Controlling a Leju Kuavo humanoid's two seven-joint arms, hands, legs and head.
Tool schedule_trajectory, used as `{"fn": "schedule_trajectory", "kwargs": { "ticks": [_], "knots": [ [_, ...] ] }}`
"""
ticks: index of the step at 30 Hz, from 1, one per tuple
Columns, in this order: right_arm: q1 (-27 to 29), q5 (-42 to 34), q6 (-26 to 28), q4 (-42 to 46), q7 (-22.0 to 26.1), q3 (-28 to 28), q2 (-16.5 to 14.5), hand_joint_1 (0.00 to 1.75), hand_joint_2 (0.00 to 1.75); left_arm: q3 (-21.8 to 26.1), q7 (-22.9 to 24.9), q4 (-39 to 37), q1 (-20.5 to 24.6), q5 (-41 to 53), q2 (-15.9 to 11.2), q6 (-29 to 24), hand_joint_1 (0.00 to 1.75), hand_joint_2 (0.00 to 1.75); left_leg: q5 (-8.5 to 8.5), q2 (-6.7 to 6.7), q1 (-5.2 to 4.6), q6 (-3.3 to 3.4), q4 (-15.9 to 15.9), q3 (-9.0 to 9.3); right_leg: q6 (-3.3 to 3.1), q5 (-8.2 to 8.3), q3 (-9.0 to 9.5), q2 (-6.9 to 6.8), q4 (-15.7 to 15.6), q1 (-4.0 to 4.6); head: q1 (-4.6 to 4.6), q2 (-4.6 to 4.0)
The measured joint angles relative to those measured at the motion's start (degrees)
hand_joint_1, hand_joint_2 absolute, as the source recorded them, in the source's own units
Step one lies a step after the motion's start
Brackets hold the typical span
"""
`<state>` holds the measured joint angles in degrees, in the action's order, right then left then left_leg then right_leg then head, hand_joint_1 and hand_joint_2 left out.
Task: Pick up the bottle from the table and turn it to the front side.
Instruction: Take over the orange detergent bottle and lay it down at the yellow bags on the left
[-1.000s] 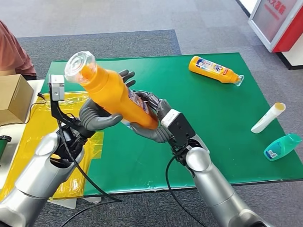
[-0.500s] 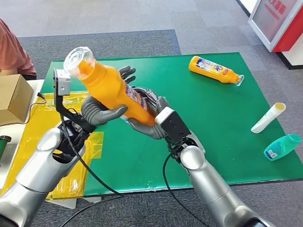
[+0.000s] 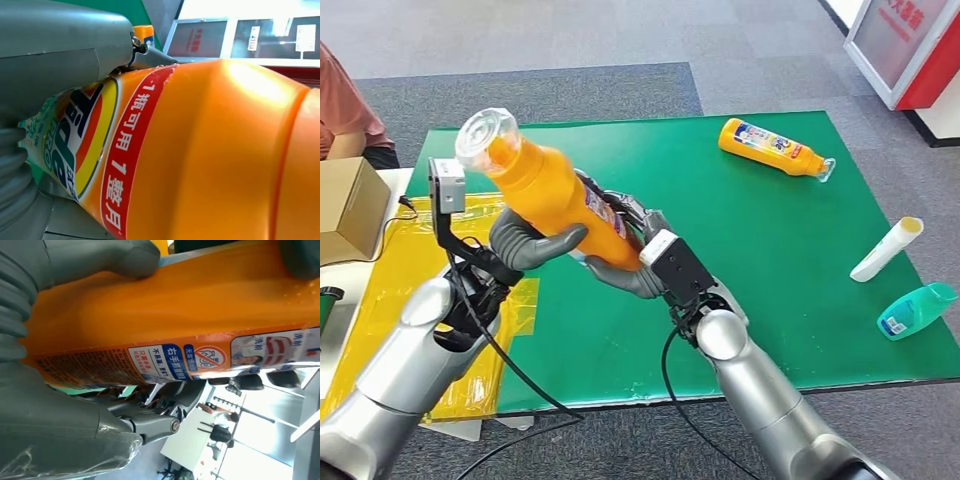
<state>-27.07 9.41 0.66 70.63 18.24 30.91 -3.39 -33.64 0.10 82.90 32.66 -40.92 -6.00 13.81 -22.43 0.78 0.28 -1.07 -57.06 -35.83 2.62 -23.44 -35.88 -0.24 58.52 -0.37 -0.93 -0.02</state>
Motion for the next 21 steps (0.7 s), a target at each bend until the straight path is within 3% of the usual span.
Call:
{"fn": "schedule_trajectory", "kwargs": {
  "ticks": [6, 12, 21],
  "knots": [
    [-0.82, -0.39, 0.18, -2.44, -0.64, -0.14, 0.01, 0.00, 1.75, 0.81, -4.11, 2.16, -2.86, 3.91, -0.75, -1.84, 1.75, 1.75, 0.00, 0.01, 0.00, 0.00, 0.00, 0.00, 0.00, 0.00, -0.01, 0.01, 0.00, 0.00, 0.00, 0.00],
    [0.82, -0.35, 1.65, -3.19, -1.70, -3.41, 0.65, 0.00, 1.75, 5.20, -12.05, 9.65, -7.77, 18.92, -1.01, -10.46, 1.75, 1.75, -0.01, -0.01, 0.00, 0.00, 0.00, -0.05, 0.00, -0.02, -0.02, -0.02, 0.00, 0.00, -0.02, 0.00],
    [4.47, -0.01, 2.96, -0.70, -2.01, -9.20, 2.57, 0.00, 1.75, 11.96, -16.48, 18.52, -16.86, 24.01, -1.55, -12.64, 1.75, 1.75, -0.03, 0.03, 0.00, -0.02, 0.00, -0.08, 0.00, -0.01, -0.08, 0.02, -0.01, 0.00, 0.00, 0.00]
  ]
}}
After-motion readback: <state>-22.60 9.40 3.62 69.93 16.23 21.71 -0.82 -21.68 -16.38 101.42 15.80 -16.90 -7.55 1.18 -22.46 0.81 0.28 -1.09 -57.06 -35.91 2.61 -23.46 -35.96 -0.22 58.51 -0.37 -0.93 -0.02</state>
